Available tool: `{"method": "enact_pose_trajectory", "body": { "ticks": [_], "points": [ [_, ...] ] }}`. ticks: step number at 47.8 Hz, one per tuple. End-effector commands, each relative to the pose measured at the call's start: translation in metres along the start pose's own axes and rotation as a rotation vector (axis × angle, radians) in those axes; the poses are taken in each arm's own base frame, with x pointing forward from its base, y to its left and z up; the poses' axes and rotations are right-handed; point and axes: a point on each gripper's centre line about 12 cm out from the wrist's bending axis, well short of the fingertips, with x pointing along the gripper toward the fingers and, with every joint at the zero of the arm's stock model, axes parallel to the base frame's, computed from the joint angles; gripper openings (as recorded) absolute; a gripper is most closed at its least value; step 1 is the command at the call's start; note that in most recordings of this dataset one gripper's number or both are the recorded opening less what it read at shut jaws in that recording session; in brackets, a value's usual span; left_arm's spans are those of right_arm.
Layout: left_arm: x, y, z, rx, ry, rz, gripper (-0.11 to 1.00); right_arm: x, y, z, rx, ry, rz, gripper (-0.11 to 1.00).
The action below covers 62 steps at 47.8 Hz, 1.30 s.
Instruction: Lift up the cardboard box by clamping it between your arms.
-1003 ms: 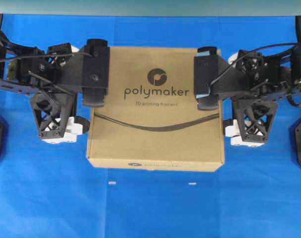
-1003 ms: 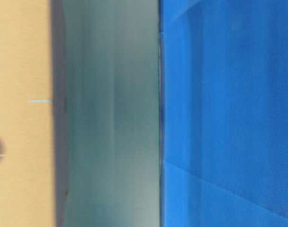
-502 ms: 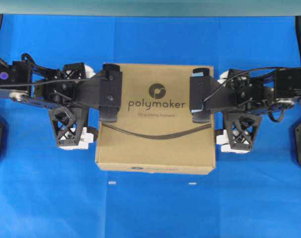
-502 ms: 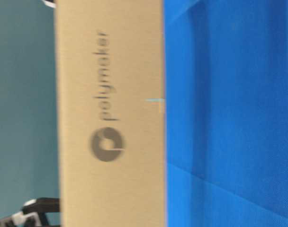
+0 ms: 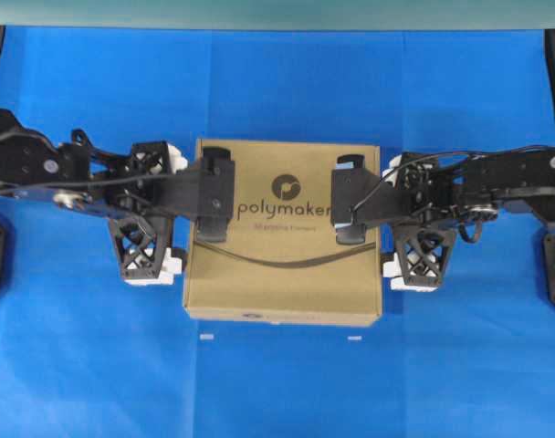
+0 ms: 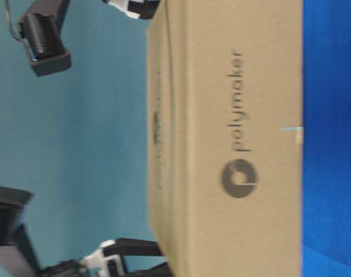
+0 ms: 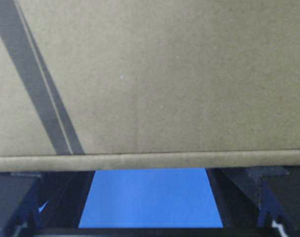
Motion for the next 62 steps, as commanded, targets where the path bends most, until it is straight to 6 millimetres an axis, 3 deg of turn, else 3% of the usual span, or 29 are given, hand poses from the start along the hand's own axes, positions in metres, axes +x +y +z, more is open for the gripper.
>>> {"method": "enact_pose_trajectory", "body": {
  "ticks": [1,30,62],
  "points": [
    [0.002,0.003,0.010,-0.027,-0.076,0.006,0.86,0.000,0.000,0.011,0.007,-0.072,0.000,0.99],
    [0.042,-0.005,-0.011,-0.053,-0.051,-0.008,0.86,0.045,0.004,-0.005,-0.002,-0.034,0.003,0.99],
    [0.074,-0.013,-0.036,-0.082,-0.004,-0.020,0.86,0.065,0.005,-0.012,-0.003,-0.012,0.004,0.99]
  ]
}}
